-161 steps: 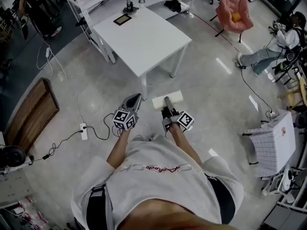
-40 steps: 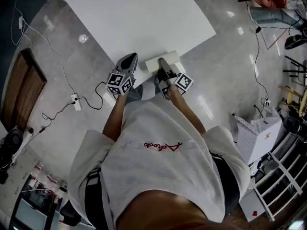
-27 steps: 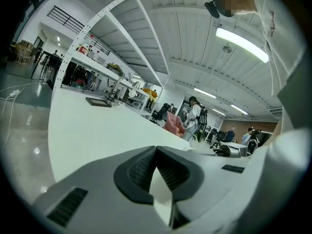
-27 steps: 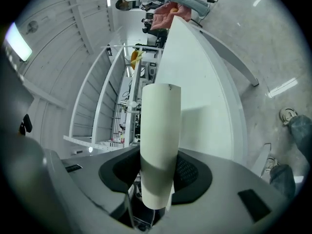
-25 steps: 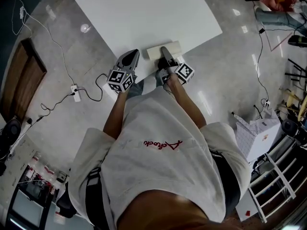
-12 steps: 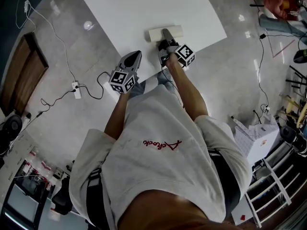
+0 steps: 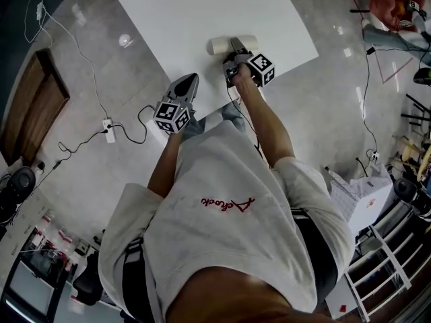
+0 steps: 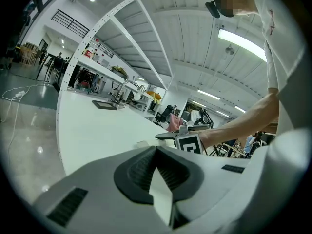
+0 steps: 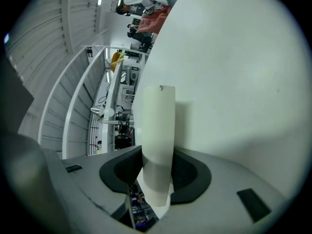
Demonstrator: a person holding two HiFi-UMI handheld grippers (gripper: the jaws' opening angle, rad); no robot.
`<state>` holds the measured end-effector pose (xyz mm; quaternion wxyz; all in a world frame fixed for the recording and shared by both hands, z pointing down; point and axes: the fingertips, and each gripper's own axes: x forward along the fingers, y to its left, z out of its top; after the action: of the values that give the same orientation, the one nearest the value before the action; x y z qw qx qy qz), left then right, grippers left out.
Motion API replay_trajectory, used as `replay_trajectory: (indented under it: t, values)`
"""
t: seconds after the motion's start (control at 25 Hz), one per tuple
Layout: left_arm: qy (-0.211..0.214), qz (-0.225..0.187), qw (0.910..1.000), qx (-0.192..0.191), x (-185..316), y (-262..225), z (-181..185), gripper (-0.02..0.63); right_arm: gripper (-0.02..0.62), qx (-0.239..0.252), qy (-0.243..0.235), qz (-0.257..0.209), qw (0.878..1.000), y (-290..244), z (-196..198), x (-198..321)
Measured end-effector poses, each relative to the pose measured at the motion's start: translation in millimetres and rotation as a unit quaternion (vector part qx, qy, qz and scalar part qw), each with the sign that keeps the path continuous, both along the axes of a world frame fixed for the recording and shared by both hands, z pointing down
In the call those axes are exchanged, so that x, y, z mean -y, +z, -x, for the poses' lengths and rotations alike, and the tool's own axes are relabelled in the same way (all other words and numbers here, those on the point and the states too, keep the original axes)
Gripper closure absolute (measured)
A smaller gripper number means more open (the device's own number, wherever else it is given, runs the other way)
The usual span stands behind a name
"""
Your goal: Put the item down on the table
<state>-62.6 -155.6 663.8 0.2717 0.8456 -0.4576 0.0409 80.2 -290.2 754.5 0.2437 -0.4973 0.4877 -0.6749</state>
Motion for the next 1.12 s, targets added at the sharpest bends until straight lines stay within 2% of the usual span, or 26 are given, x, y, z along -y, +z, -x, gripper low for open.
replay_trajectory:
  t: [0.12,0.24,0.48,0.56,0.68,0.8,0.92,1.04,1.12]
  values:
    - [0.003,-0.001,1.0000,-0.001,1,-1,-3,0.589,0.420,0.002,0.004,0.032,0.999,4,0,0]
    - [0.005,-0.004,1.0000,-0.001,2,-1,-4,0.589,0.416,0.008,0.006,0.043,0.999,5,1,0]
    - [0.007,-0.008,0.9999,-0.003,7,-4,-1,0.589,0.293,0.086,0.000,-0.003,0.996,-7,6,9]
    - [0.009,-0.010,0.9999,-0.003,9,-5,-4,0.589,0.240,0.088,-0.032,-0.021,0.995,-11,9,10]
    - [0.013,-0.009,0.9999,-0.003,9,-5,-7,0.589,0.233,0.058,-0.119,-0.049,0.990,-16,19,4]
    - [0.016,-0.009,0.9998,-0.004,11,-6,-8,0.589,0.233,0.022,-0.218,-0.066,0.973,-18,32,-3]
    - [0.017,-0.011,0.9998,-0.005,11,-8,-11,0.589,0.241,-0.013,-0.298,-0.070,0.952,-19,39,-13]
    - [0.019,-0.012,0.9997,-0.006,10,-8,-11,0.589,0.264,-0.068,-0.366,-0.074,0.925,-18,47,-22]
    - [0.020,-0.012,0.9997,-0.008,10,-8,-13,0.589,0.264,-0.110,-0.407,-0.082,0.903,-18,51,-26]
